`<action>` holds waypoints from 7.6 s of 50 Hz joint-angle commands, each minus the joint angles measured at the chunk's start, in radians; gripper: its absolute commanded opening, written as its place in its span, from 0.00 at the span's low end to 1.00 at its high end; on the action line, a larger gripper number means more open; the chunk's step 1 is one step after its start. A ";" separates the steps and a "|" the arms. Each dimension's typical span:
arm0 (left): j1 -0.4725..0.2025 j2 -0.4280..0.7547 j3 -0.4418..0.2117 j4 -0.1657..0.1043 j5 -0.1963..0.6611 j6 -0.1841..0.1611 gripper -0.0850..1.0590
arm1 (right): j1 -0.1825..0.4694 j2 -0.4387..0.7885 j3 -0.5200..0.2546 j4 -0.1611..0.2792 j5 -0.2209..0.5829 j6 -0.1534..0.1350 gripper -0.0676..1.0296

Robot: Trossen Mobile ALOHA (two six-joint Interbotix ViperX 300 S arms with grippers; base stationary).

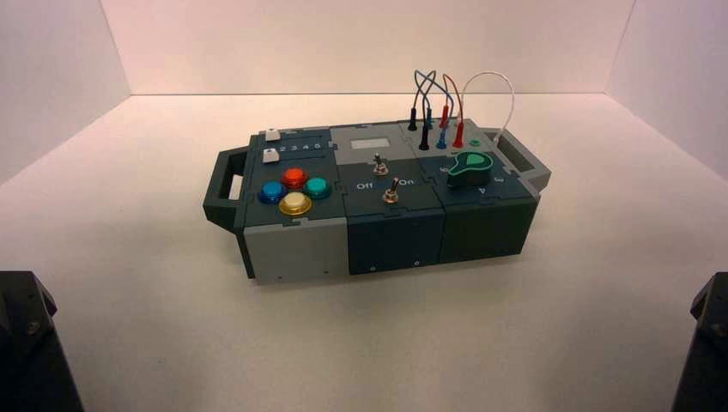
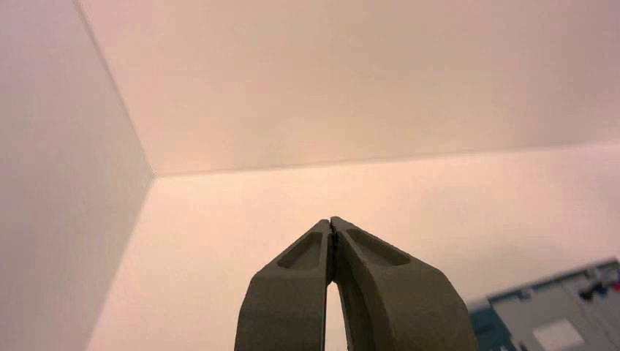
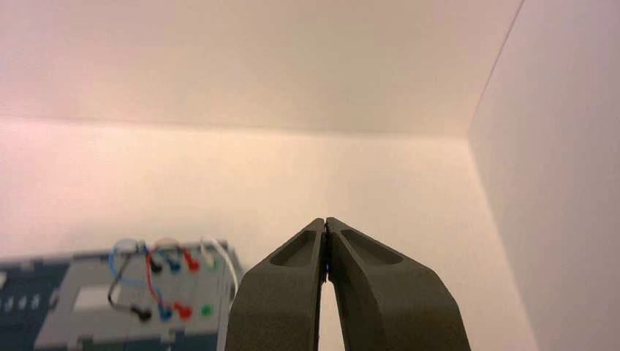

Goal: Insert the white wire.

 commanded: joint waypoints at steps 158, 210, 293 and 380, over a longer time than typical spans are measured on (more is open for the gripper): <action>-0.713 0.621 -0.250 -0.206 0.204 -0.061 0.05 | 0.186 0.710 -0.227 0.206 0.192 -0.025 0.49; -0.712 0.649 -0.261 -0.206 0.204 -0.061 0.05 | 0.199 0.893 -0.314 0.209 0.189 -0.025 0.43; -0.712 0.649 -0.261 -0.206 0.202 -0.064 0.05 | 0.199 0.959 -0.348 0.209 0.176 -0.025 0.25; -0.712 0.644 -0.270 -0.196 0.221 -0.060 0.05 | 0.199 0.862 -0.376 0.129 0.227 -0.029 0.04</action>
